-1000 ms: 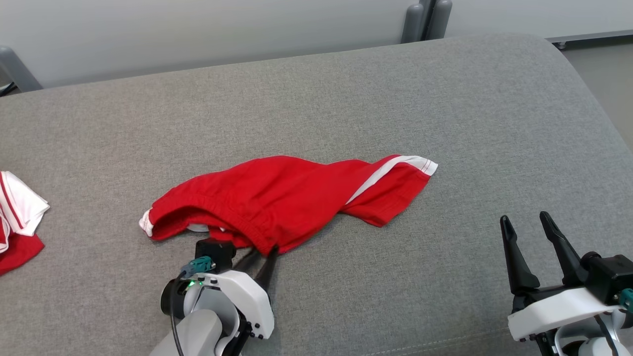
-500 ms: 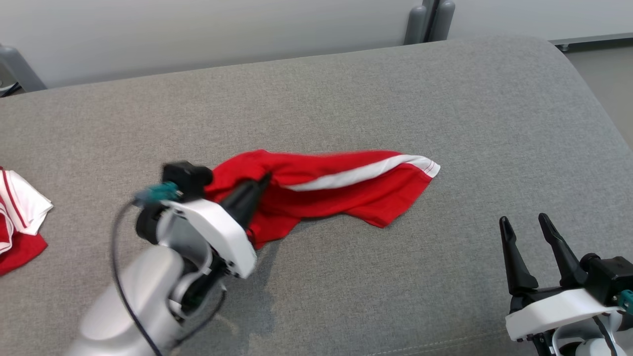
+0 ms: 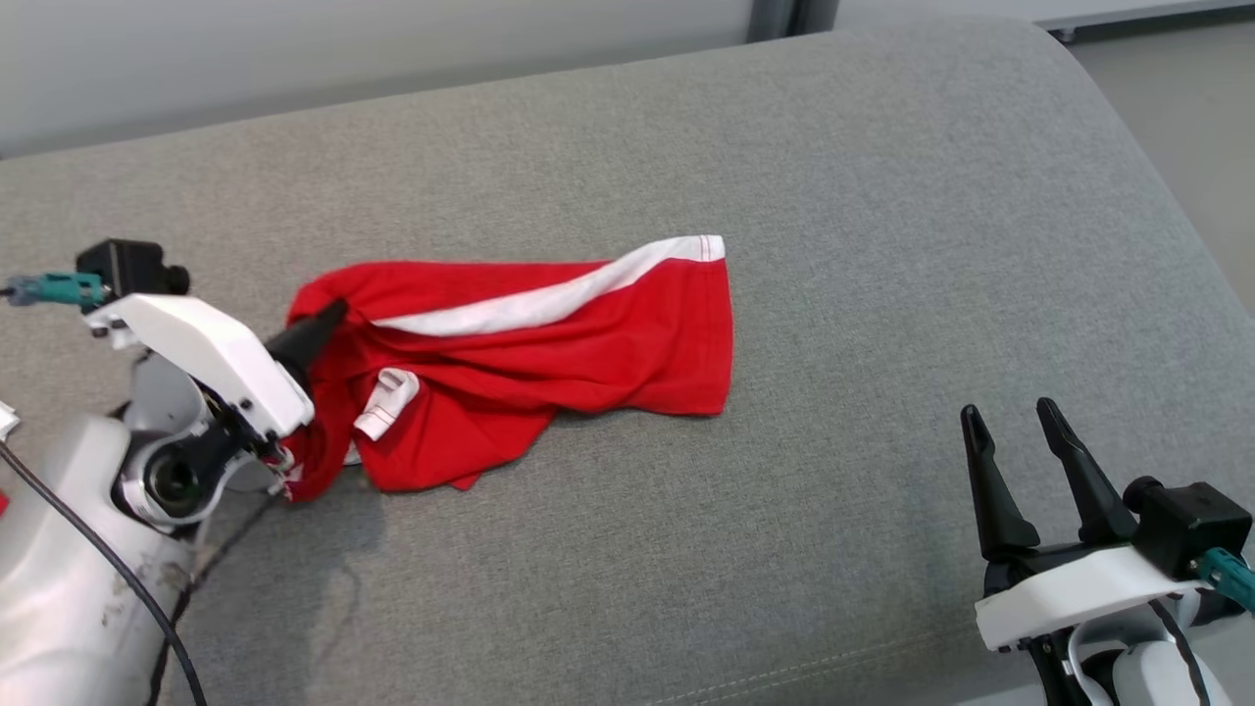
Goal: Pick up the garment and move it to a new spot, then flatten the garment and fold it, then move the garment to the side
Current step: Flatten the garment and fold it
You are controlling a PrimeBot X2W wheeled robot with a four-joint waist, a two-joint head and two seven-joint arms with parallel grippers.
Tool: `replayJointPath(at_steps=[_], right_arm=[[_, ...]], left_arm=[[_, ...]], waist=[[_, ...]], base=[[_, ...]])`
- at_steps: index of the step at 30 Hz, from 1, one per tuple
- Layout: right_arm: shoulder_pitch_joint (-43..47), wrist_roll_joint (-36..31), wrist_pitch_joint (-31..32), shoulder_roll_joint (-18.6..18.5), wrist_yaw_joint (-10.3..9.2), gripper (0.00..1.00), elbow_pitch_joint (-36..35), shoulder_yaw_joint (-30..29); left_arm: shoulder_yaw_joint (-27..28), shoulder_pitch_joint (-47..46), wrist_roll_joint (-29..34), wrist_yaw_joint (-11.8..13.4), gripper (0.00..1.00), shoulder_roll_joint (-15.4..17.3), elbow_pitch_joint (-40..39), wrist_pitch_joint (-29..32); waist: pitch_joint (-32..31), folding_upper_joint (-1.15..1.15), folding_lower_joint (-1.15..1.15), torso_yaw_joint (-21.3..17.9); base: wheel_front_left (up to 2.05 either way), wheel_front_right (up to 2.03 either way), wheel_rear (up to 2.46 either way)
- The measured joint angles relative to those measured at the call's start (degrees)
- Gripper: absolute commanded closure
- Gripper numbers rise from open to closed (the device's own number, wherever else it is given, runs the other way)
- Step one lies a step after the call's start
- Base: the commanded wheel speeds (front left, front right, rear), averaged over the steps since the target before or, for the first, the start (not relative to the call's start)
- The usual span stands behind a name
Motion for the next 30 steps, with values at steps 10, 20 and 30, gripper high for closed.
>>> replayJointPath(at_steps=[10, 20, 30], right_arm=[[-2.7, 0.7, -1.0, -0.4, 0.0, 0.0, 1.5, 0.9], [-2.9, 0.4, -1.6, -0.7, 0.0, 0.0, 1.0, -1.0], [-2.9, -0.6, -0.9, -2.0, 0.0, 0.0, -0.9, -2.4]], left_arm=[[-1.6, -12.1, 8.0, -3.7, 0.0, 0.4, 17.6, -9.5], [-4.0, -15.0, 19.0, -1.0, 0.0, 5.1, 15.5, -25.2], [-3.6, 1.4, 24.2, 13.6, 0.0, 8.3, -8.1, -34.7]], waist=[[3.4, 0.0, 0.0, -2.3], [3.5, 0.0, 0.0, 1.5], [1.6, 0.0, 0.0, 6.7]], base=[[0.0, 0.0, 0.0], [0.0, 0.0, 0.0], [0.0, 0.0, 0.0]])
